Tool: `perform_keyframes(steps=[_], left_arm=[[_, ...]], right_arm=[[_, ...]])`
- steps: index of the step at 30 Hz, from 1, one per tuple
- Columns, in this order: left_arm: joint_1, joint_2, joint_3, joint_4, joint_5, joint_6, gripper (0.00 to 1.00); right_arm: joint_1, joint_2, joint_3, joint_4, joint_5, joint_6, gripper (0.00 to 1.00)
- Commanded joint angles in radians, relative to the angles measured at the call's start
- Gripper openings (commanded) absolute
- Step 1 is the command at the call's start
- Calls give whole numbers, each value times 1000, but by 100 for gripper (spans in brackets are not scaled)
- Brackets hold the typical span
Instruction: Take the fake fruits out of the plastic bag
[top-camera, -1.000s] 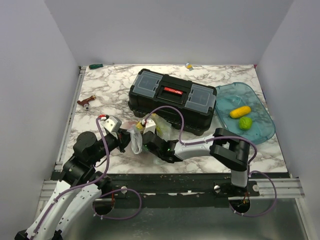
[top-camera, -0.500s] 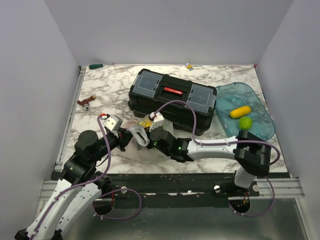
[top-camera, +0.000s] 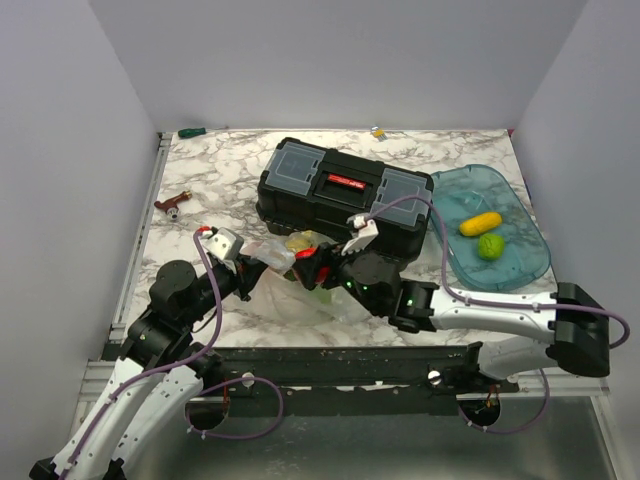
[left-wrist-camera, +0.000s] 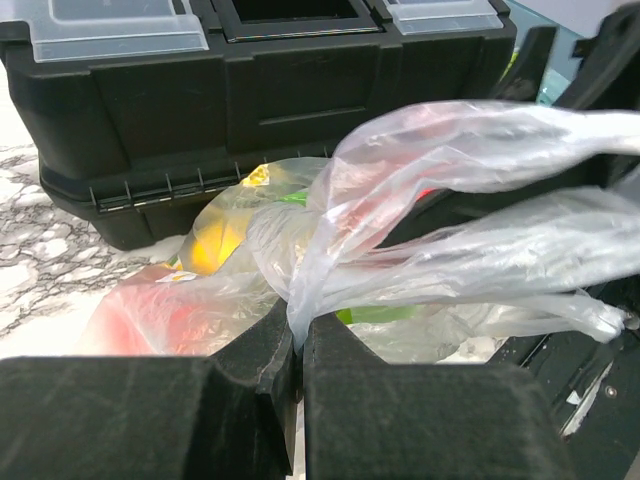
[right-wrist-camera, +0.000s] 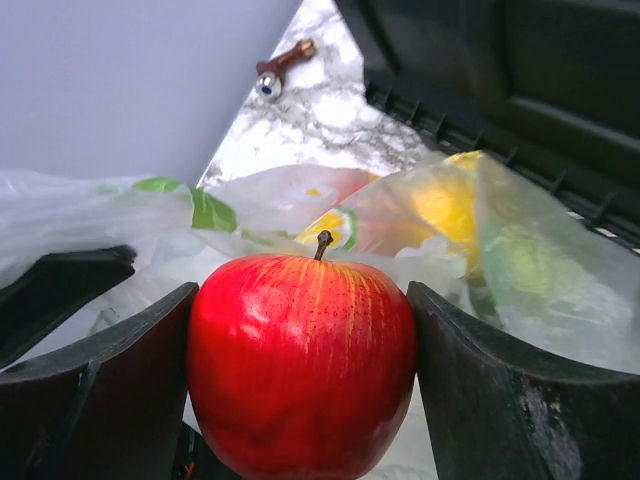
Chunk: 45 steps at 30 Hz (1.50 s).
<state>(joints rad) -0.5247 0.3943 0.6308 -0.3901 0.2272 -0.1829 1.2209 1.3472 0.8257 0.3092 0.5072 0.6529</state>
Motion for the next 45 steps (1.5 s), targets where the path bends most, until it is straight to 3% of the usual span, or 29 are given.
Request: perform_keyframes(steps=[1,14,19,22,27,30,36,45], left_arm=[[6,4,14,7,-25,11,0],[15,29,18,11,-7,5,0],[16,37,15,10,-4,2,0],[17,44,15,12,9,-1,0],[17,56,17,13,18,-5,0],[17,52,18,13,21,-6,0],[17,27,15,12,14,-3,0],[17,7,11,16,15,-4,0]], right_arm=[[4,-110,-56,-46,143,-29,33],[3,-500,-104,-537,513,4,32],[2,-631,-94,-804,661,135,33],[2,-657,-99,-912,766,207,38],[-47,-607,-68,-987,853,253,37],[-184,-526,-34,-983,793,233,37],[-617,-421,-14,-854,552,61,33],[-1057,-302,-64,-663,267,-3,32]])
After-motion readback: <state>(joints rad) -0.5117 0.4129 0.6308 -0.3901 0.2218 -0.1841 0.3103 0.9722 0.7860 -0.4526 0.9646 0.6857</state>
